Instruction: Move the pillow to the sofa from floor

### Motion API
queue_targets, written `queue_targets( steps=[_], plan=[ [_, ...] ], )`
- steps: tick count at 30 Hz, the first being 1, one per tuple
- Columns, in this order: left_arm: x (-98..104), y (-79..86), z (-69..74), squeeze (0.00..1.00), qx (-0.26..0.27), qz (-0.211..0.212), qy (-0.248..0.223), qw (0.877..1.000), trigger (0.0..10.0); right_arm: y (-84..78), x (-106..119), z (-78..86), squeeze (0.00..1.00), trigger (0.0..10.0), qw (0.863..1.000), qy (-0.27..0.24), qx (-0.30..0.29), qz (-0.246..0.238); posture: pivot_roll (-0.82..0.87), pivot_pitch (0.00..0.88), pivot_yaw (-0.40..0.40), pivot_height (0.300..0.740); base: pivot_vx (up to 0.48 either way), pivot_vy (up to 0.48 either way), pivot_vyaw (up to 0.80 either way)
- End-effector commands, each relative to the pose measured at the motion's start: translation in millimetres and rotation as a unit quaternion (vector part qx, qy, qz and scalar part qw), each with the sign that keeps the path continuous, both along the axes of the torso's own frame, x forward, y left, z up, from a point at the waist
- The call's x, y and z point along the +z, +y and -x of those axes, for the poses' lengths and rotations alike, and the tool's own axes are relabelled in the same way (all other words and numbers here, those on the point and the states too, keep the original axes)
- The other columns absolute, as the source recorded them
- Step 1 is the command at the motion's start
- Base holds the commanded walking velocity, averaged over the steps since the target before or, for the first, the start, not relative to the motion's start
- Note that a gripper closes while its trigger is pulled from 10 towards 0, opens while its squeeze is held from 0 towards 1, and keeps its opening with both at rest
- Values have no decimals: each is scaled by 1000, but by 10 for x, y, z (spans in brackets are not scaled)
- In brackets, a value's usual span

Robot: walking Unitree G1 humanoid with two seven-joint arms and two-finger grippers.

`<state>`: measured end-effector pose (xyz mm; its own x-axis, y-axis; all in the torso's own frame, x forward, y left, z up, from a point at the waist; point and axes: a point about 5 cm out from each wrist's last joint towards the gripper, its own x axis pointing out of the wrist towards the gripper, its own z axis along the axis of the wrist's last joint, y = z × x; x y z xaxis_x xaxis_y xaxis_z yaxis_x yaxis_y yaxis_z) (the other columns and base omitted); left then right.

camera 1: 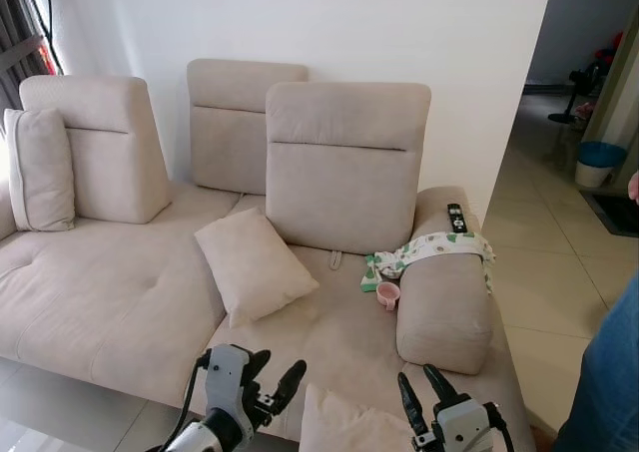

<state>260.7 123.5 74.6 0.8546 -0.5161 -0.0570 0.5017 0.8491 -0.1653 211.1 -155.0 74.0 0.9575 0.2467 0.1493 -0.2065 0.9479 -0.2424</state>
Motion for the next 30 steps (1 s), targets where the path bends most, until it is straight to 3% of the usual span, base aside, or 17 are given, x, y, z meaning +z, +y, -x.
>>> queue_targets(
  steps=[1, 30],
  plan=[
    [-54, 8, 22, 0, 0, -13, 8, 1000, 10000, 11, 8, 6, 0, 10000, 1000, -2, 2, -5, 55, 0, 51, 685, 0, 0, 0],
    [-45, -2, -4, 0, -1, -14, 3, 1000, 10000, 7, -2, -19, 0, 10000, 1000, -1, 0, -9, 53, 0, 56, 580, 0, 0, 0]
  ],
)
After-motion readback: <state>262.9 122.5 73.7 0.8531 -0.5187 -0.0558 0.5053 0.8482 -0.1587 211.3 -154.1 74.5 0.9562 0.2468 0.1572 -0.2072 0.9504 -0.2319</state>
